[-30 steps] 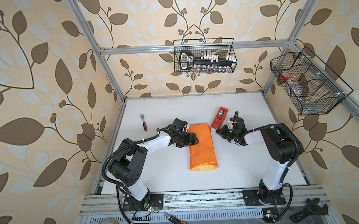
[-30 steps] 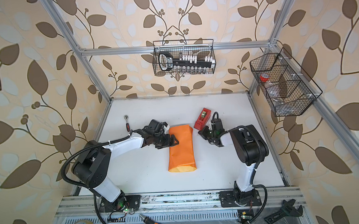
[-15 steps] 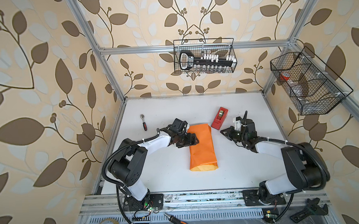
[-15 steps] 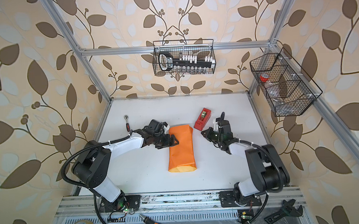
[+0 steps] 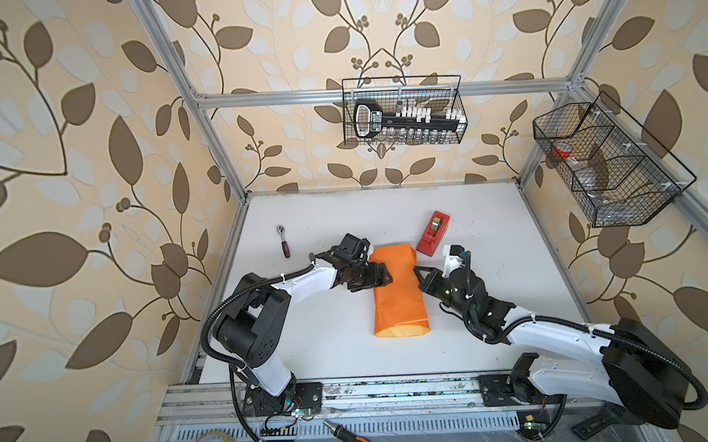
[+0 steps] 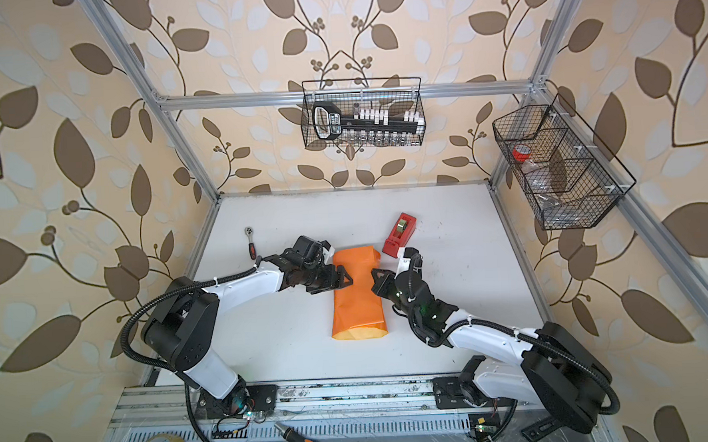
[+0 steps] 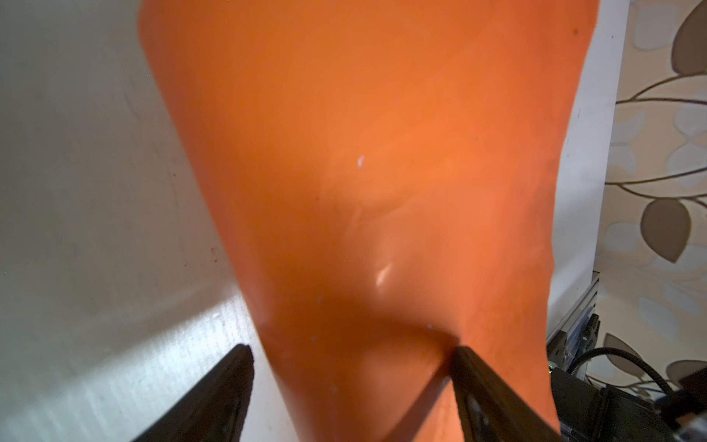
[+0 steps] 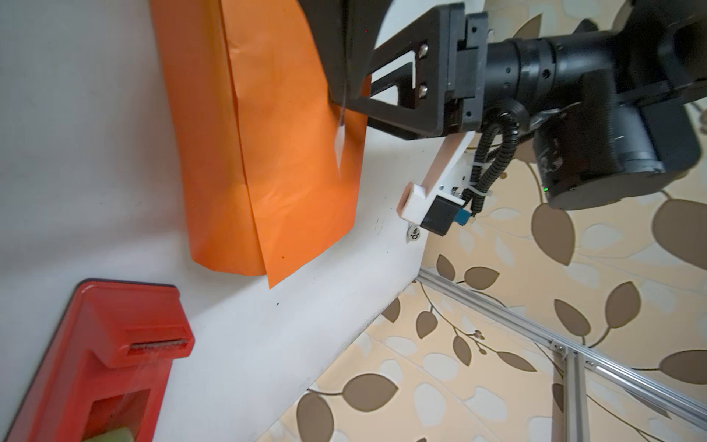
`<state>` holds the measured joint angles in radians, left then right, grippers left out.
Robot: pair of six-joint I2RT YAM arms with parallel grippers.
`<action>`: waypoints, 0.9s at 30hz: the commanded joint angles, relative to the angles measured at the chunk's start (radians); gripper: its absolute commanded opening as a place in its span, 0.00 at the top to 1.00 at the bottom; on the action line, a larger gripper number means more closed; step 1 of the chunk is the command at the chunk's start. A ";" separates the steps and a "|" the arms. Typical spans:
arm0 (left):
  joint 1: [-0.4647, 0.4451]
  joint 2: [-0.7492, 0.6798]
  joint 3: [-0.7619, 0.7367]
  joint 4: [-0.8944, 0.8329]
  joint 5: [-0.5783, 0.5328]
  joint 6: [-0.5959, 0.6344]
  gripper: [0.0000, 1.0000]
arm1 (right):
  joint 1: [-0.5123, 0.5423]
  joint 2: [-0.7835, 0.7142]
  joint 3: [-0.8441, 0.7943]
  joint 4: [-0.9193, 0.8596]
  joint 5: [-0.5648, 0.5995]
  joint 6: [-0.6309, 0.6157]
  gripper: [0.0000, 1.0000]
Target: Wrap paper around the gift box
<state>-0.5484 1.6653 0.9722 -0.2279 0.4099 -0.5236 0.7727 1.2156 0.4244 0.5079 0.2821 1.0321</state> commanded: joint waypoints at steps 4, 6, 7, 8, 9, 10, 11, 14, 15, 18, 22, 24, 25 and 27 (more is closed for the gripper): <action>0.005 0.038 -0.051 -0.113 -0.106 0.034 0.17 | 0.071 0.118 0.000 0.150 0.305 -0.010 1.00; 0.004 0.034 -0.054 -0.113 -0.107 0.035 0.18 | 0.074 0.144 -0.001 0.164 0.324 -0.019 1.00; 0.005 0.035 -0.054 -0.114 -0.108 0.034 0.17 | 0.074 0.156 -0.002 0.170 0.332 -0.025 1.00; 0.004 0.036 -0.055 -0.113 -0.107 0.034 0.18 | 0.076 0.166 -0.003 0.174 0.337 -0.028 1.00; 0.005 0.037 -0.055 -0.112 -0.108 0.034 0.18 | 0.077 0.170 -0.004 0.176 0.344 -0.033 1.00; 0.005 0.038 -0.054 -0.111 -0.106 0.034 0.18 | 0.079 0.179 -0.006 0.180 0.351 -0.036 1.00; 0.005 0.040 -0.053 -0.111 -0.106 0.033 0.18 | 0.079 0.187 -0.009 0.188 0.355 -0.042 1.00; 0.004 0.039 -0.053 -0.110 -0.106 0.035 0.17 | 0.080 0.206 -0.019 0.216 0.352 -0.050 1.00; 0.004 0.041 -0.054 -0.110 -0.106 0.034 0.18 | 0.080 0.211 -0.019 0.221 0.347 -0.054 1.00; 0.005 0.040 -0.053 -0.110 -0.106 0.034 0.18 | 0.079 0.223 -0.024 0.233 0.337 -0.060 1.00; 0.005 0.039 -0.054 -0.109 -0.106 0.033 0.17 | 0.079 0.243 -0.033 0.236 0.337 -0.055 1.00; 0.004 0.038 -0.055 -0.108 -0.105 0.033 0.18 | 0.078 0.260 -0.044 0.254 0.333 -0.058 1.00; 0.004 0.039 -0.055 -0.109 -0.104 0.033 0.18 | 0.079 0.270 -0.048 0.259 0.332 -0.055 1.00; 0.005 0.039 -0.055 -0.108 -0.105 0.034 0.18 | 0.079 0.286 -0.056 0.277 0.326 -0.059 1.00</action>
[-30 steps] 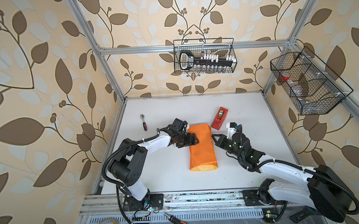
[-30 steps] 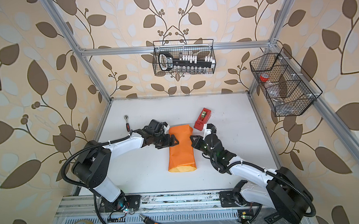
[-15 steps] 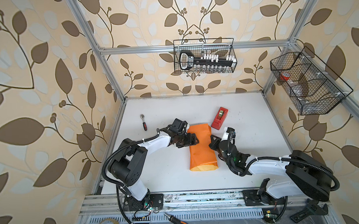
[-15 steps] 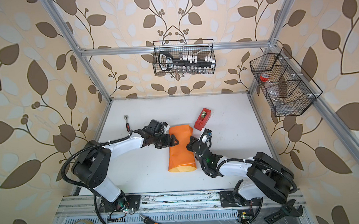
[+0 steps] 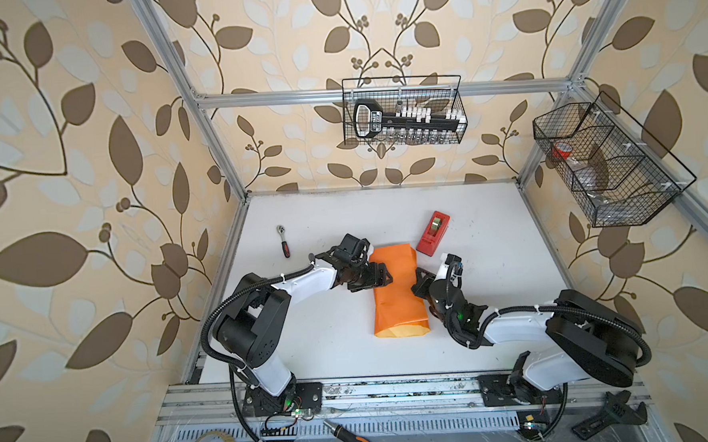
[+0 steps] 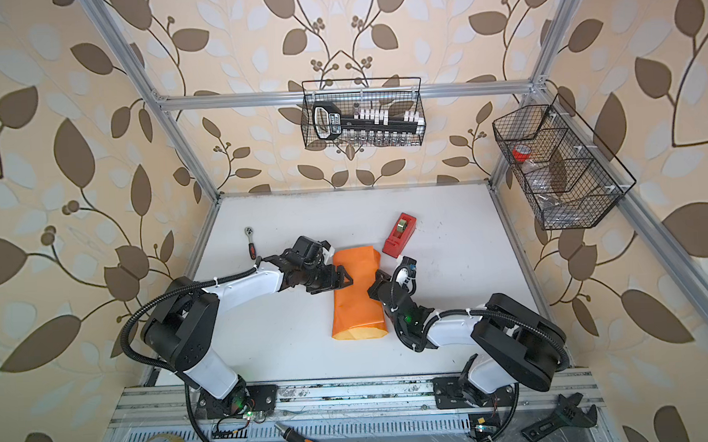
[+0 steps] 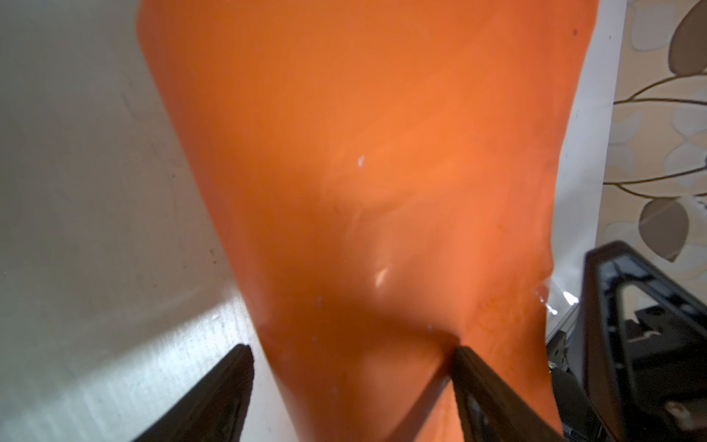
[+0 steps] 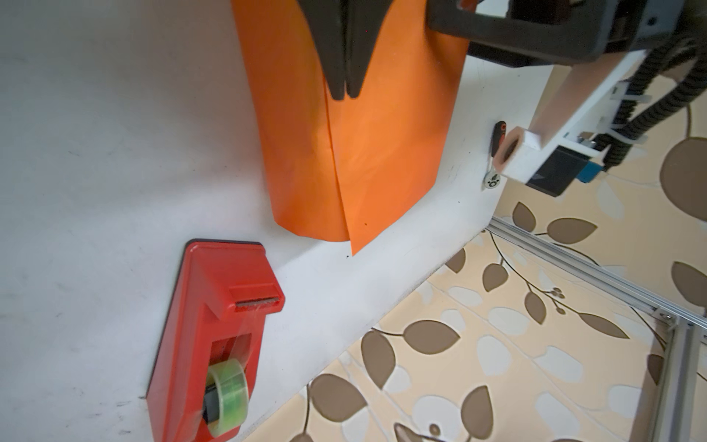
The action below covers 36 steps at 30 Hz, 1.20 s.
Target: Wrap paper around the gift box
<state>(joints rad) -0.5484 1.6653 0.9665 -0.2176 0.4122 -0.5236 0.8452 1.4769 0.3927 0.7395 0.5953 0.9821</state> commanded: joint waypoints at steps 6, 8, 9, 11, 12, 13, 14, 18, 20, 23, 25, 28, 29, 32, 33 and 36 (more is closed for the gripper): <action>0.004 0.039 -0.052 -0.118 -0.107 0.033 0.17 | 0.006 0.056 -0.053 0.086 -0.007 -0.012 1.00; 0.004 0.042 -0.051 -0.116 -0.106 0.033 0.17 | 0.005 0.057 -0.058 0.104 -0.019 -0.018 1.00; 0.005 0.042 -0.051 -0.116 -0.105 0.034 0.18 | 0.003 0.056 -0.059 0.109 -0.023 -0.020 1.00; 0.005 0.044 -0.051 -0.116 -0.105 0.033 0.17 | -0.003 0.058 -0.061 0.124 -0.043 -0.021 1.00; 0.005 0.044 -0.051 -0.116 -0.105 0.033 0.18 | -0.006 0.057 -0.062 0.129 -0.049 -0.022 1.00; 0.004 0.043 -0.051 -0.116 -0.105 0.033 0.17 | -0.010 0.056 -0.064 0.137 -0.060 -0.026 0.99; 0.005 0.044 -0.050 -0.116 -0.105 0.033 0.17 | -0.017 0.056 -0.065 0.148 -0.074 -0.028 0.96; 0.004 0.044 -0.051 -0.116 -0.105 0.034 0.18 | -0.037 0.051 -0.064 0.153 -0.115 -0.034 0.90; 0.005 0.044 -0.050 -0.118 -0.105 0.033 0.18 | -0.044 0.050 -0.064 0.152 -0.131 -0.035 0.87; 0.004 0.044 -0.049 -0.114 -0.104 0.033 0.18 | -0.050 0.048 -0.066 0.144 -0.146 -0.039 0.81; 0.005 0.044 -0.048 -0.115 -0.104 0.033 0.18 | -0.054 0.045 -0.070 0.139 -0.150 -0.036 0.78; 0.005 0.046 -0.049 -0.113 -0.102 0.033 0.18 | -0.060 0.035 -0.077 0.134 -0.155 -0.037 0.72; 0.005 0.046 -0.049 -0.114 -0.104 0.033 0.17 | -0.062 0.028 -0.078 0.127 -0.158 -0.038 0.69; 0.004 0.044 -0.049 -0.114 -0.105 0.033 0.17 | -0.072 0.007 -0.083 0.113 -0.166 -0.045 0.64; 0.005 0.044 -0.049 -0.116 -0.105 0.033 0.18 | -0.077 0.000 -0.084 0.104 -0.168 -0.045 0.63; 0.005 0.044 -0.049 -0.116 -0.106 0.033 0.18 | -0.095 -0.031 -0.091 0.089 -0.189 -0.052 0.56</action>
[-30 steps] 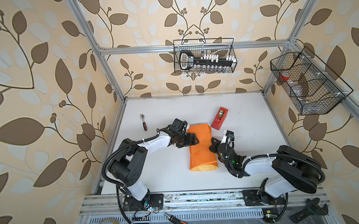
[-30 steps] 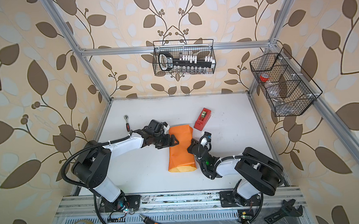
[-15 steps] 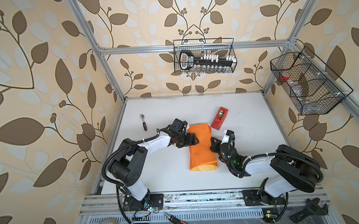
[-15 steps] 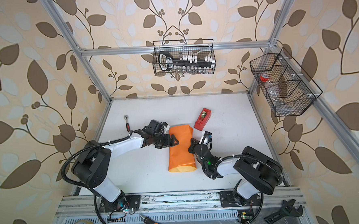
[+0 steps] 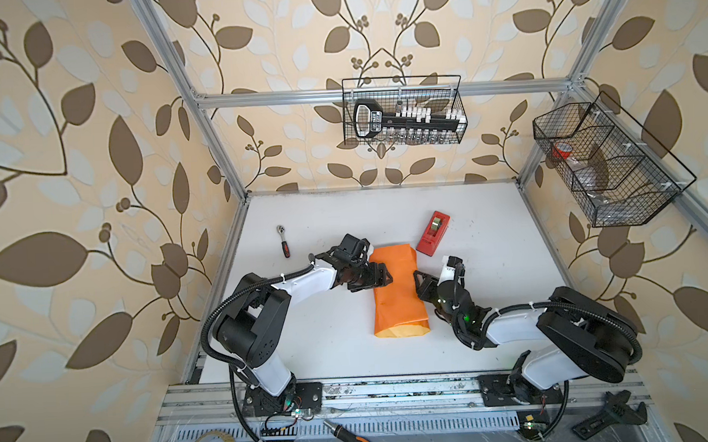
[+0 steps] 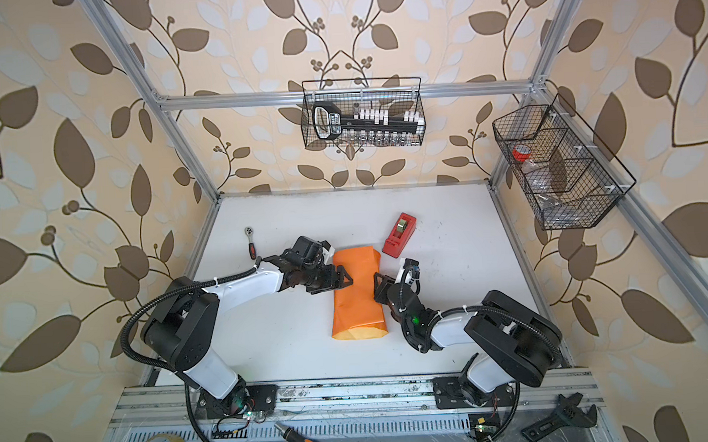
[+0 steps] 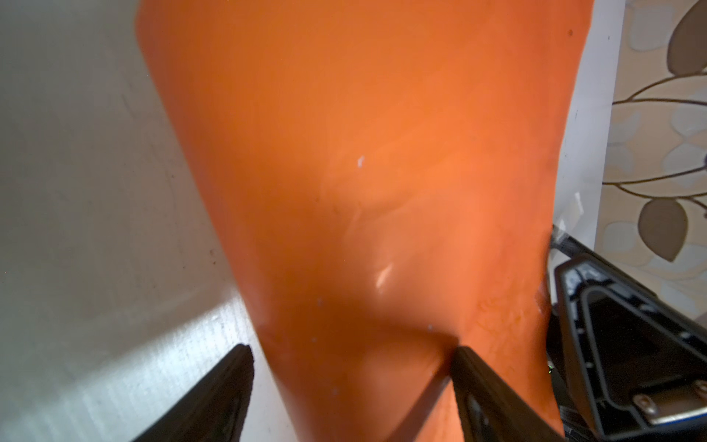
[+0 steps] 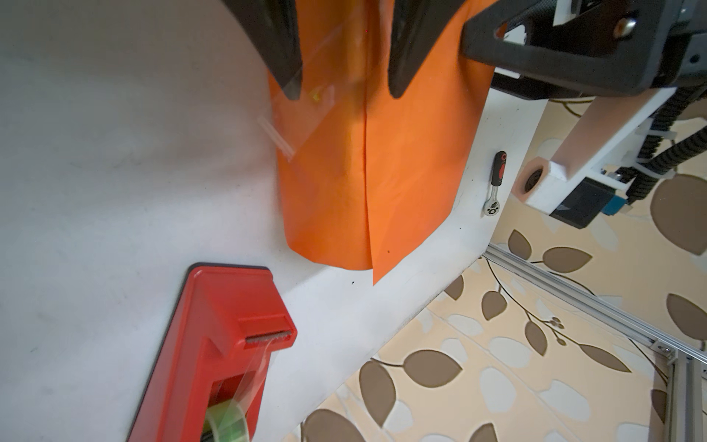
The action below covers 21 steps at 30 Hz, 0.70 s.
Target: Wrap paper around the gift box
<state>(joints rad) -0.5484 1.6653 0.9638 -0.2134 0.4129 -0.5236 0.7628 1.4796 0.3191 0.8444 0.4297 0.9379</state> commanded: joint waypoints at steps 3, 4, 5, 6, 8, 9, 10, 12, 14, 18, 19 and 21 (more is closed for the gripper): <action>0.005 0.045 -0.047 -0.120 -0.107 0.033 0.18 | -0.031 -0.083 -0.026 -0.054 -0.046 -0.016 0.45; 0.005 0.047 -0.046 -0.120 -0.107 0.033 0.18 | -0.038 -0.105 -0.031 -0.072 -0.053 -0.018 0.40; 0.004 0.047 -0.046 -0.121 -0.108 0.033 0.18 | -0.048 -0.129 -0.037 -0.094 -0.062 -0.021 0.37; 0.005 0.047 -0.045 -0.121 -0.108 0.033 0.18 | -0.057 -0.153 -0.045 -0.112 -0.068 -0.025 0.34; 0.004 0.047 -0.044 -0.122 -0.107 0.033 0.18 | -0.082 -0.216 -0.057 -0.172 -0.077 -0.045 0.31; 0.005 0.047 -0.044 -0.122 -0.108 0.034 0.17 | -0.094 -0.250 -0.055 -0.220 -0.083 -0.058 0.31; 0.005 0.045 -0.045 -0.121 -0.107 0.033 0.18 | -0.108 -0.284 -0.046 -0.279 -0.097 -0.080 0.31; 0.005 0.046 -0.045 -0.121 -0.108 0.033 0.18 | -0.122 -0.333 -0.014 -0.392 -0.122 -0.126 0.32; 0.005 0.047 -0.045 -0.121 -0.108 0.033 0.18 | -0.125 -0.359 0.052 -0.532 -0.161 -0.194 0.37; 0.005 0.046 -0.044 -0.122 -0.106 0.033 0.18 | -0.127 -0.341 0.183 -0.744 -0.237 -0.272 0.44; 0.004 0.044 -0.044 -0.121 -0.108 0.033 0.17 | -0.129 -0.329 0.209 -0.769 -0.252 -0.286 0.46; 0.005 0.043 -0.044 -0.123 -0.107 0.033 0.17 | -0.128 -0.296 0.261 -0.819 -0.279 -0.301 0.51</action>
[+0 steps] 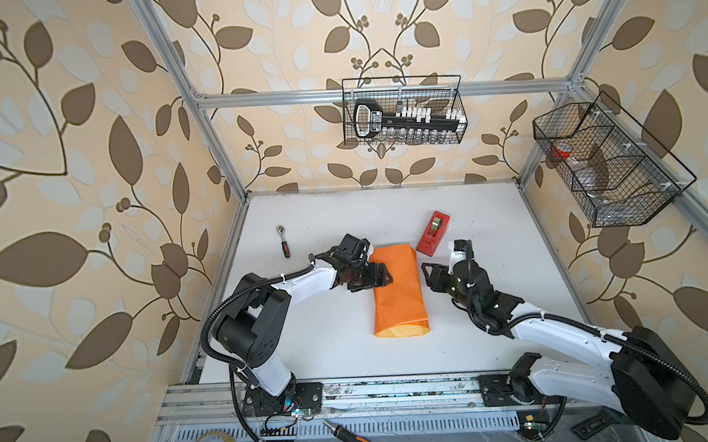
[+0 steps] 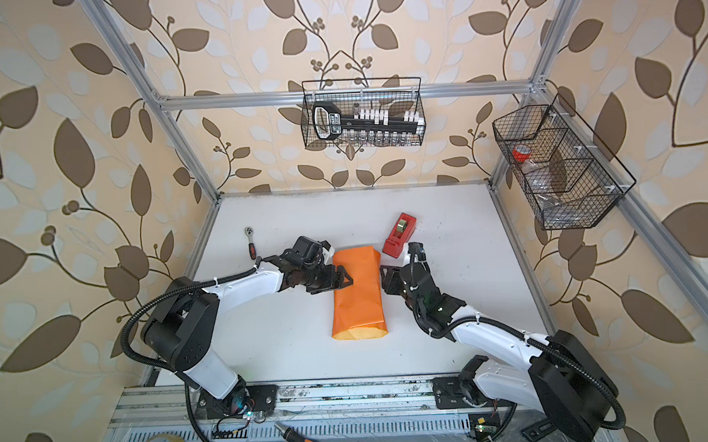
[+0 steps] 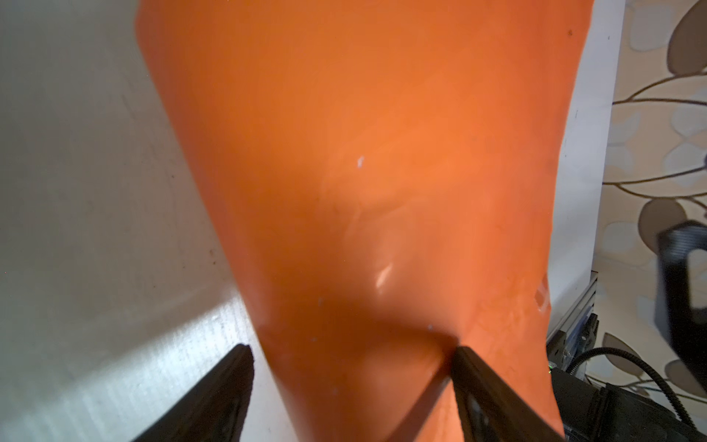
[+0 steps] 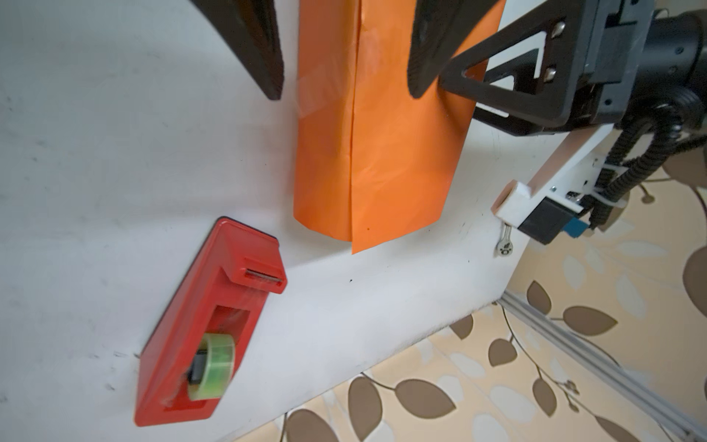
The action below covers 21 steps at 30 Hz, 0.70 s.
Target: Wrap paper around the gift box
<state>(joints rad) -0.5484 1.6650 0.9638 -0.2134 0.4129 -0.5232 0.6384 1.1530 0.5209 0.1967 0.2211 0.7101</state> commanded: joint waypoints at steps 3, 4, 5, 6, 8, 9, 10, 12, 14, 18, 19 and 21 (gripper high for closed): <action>0.004 0.040 -0.044 -0.124 -0.108 0.032 0.18 | -0.005 0.091 0.128 -0.226 -0.108 -0.089 0.58; 0.005 0.041 -0.045 -0.125 -0.108 0.032 0.18 | -0.005 0.108 0.142 -0.230 -0.122 -0.093 0.61; 0.004 0.041 -0.046 -0.125 -0.108 0.033 0.18 | -0.005 0.124 0.156 -0.237 -0.134 -0.092 0.63; 0.005 0.041 -0.045 -0.126 -0.107 0.032 0.18 | -0.005 0.140 0.169 -0.244 -0.143 -0.089 0.64; 0.005 0.039 -0.045 -0.126 -0.107 0.033 0.18 | -0.005 0.168 0.193 -0.263 -0.155 -0.086 0.66; 0.005 0.040 -0.045 -0.127 -0.108 0.033 0.18 | -0.006 0.177 0.198 -0.264 -0.162 -0.087 0.66; 0.005 0.038 -0.045 -0.127 -0.108 0.032 0.18 | -0.005 0.186 0.200 -0.264 -0.166 -0.087 0.66; 0.005 0.038 -0.045 -0.126 -0.108 0.032 0.18 | -0.005 0.199 0.201 -0.260 -0.173 -0.083 0.66; 0.004 0.039 -0.046 -0.125 -0.108 0.033 0.18 | -0.005 0.209 0.199 -0.252 -0.179 -0.083 0.67; 0.005 0.043 -0.045 -0.123 -0.106 0.032 0.18 | -0.005 0.228 0.201 -0.240 -0.186 -0.083 0.67; 0.005 0.044 -0.045 -0.123 -0.106 0.032 0.18 | -0.006 0.232 0.202 -0.237 -0.190 -0.085 0.67; 0.005 0.043 -0.046 -0.122 -0.108 0.033 0.18 | -0.005 0.244 0.202 -0.233 -0.191 -0.084 0.67</action>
<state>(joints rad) -0.5484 1.6650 0.9638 -0.2134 0.4129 -0.5236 0.6380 1.3804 0.6960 -0.0326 0.0463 0.6384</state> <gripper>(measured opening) 0.823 0.335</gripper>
